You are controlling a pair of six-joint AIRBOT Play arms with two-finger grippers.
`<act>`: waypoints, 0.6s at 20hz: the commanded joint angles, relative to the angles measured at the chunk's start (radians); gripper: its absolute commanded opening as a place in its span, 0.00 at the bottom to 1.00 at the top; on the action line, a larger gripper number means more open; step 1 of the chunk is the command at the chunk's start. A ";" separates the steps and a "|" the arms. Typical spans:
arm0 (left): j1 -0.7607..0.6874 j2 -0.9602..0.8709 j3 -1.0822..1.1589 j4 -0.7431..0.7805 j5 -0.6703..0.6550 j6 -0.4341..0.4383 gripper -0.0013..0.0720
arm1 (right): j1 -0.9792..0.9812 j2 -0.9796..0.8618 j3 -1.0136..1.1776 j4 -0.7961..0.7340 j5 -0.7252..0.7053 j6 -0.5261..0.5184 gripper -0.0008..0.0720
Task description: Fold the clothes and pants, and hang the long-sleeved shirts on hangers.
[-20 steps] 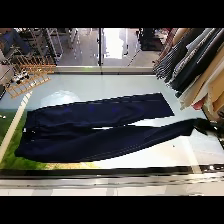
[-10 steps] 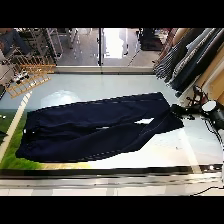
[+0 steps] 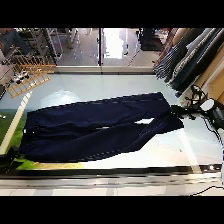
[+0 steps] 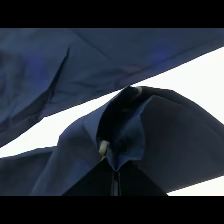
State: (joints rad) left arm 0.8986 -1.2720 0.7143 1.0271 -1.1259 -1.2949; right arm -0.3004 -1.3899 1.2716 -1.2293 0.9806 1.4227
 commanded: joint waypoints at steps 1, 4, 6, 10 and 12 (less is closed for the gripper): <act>-0.001 0.013 -0.076 -0.063 0.172 -0.044 0.68 | 0.001 0.001 0.001 -0.014 0.023 0.001 0.02; -0.002 0.012 -0.076 -0.224 0.265 -0.033 0.68 | 0.001 0.001 0.001 -0.014 0.034 0.001 0.02; -0.002 0.012 -0.076 -0.235 0.297 -0.037 0.64 | 0.001 0.001 0.001 -0.014 0.041 0.001 0.02; -0.020 -0.002 -0.076 -0.249 0.293 0.018 0.03 | 0.001 0.001 0.001 -0.016 0.081 0.001 0.02; -0.031 -0.001 -0.069 -0.281 0.269 0.079 0.03 | 0.000 0.002 0.001 -0.045 0.128 0.001 0.02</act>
State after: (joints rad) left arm 0.8806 -1.2701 0.6403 0.7910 -0.8494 -1.2873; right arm -0.3000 -1.3891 1.2716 -1.2495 1.0527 1.4239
